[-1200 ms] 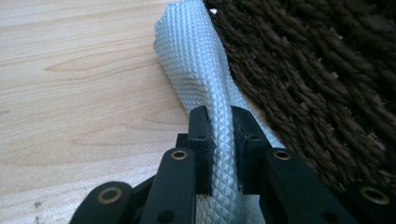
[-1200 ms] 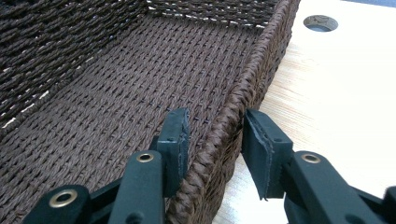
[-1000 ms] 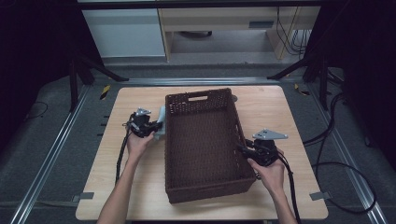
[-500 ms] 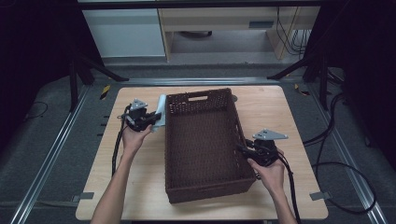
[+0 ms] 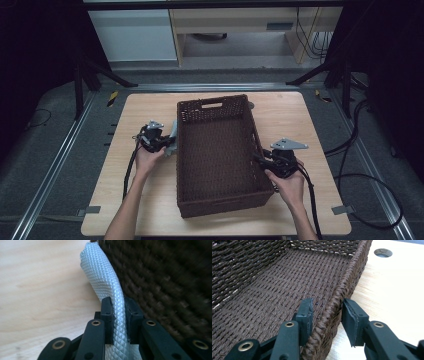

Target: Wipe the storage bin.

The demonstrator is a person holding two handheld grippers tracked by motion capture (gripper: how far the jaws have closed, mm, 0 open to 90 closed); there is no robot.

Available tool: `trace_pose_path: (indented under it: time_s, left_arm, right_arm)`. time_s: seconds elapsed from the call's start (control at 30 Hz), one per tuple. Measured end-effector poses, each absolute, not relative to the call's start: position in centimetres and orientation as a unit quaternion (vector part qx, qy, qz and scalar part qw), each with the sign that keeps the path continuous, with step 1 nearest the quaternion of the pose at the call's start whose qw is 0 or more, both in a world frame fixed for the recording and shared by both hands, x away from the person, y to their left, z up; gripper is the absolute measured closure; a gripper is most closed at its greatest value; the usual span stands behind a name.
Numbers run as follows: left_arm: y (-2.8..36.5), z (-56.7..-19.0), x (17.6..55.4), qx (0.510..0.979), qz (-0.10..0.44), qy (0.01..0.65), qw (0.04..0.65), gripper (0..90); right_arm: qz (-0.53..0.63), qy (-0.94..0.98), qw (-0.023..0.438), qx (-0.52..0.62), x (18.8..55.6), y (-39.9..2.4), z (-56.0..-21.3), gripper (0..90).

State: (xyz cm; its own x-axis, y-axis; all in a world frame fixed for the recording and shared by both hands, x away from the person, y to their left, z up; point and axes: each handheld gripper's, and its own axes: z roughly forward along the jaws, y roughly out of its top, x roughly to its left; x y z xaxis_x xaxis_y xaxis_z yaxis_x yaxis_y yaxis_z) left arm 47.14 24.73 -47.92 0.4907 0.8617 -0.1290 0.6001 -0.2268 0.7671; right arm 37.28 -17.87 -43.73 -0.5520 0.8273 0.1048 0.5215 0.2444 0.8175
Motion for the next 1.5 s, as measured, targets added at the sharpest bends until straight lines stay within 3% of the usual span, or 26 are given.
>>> trace_pose_path:
  time_s: [0.2,0.37,0.87,1.1,1.37,1.5]
  left_arm:
    - [25.0,-43.7,45.6,0.756,0.190,0.443,0.443,78.9]
    - [24.9,-42.3,44.4,0.760,0.199,0.420,0.454,78.9]
    - [24.4,-47.9,44.0,0.796,0.157,0.439,0.386,78.9]
    - [24.3,-48.8,44.0,0.792,0.138,0.455,0.383,78.9]
    - [25.5,-45.8,43.1,0.771,0.166,0.442,0.427,79.0]
    - [25.4,-44.0,42.2,0.770,0.184,0.419,0.445,79.0]
  right_arm:
    - [0.430,0.767,0.180,0.441,37.4,-17.7,-43.7,61.9]
    - [0.427,0.766,0.188,0.442,37.5,-17.4,-43.7,62.6]
    - [0.431,0.770,0.197,0.428,37.1,-17.8,-42.8,53.8]
    - [0.418,0.779,0.188,0.427,37.0,-17.8,-43.2,52.9]
    - [0.413,0.781,0.171,0.436,37.2,-17.5,-43.4,64.1]
    - [0.405,0.779,0.184,0.442,37.1,-17.1,-43.2,70.9]
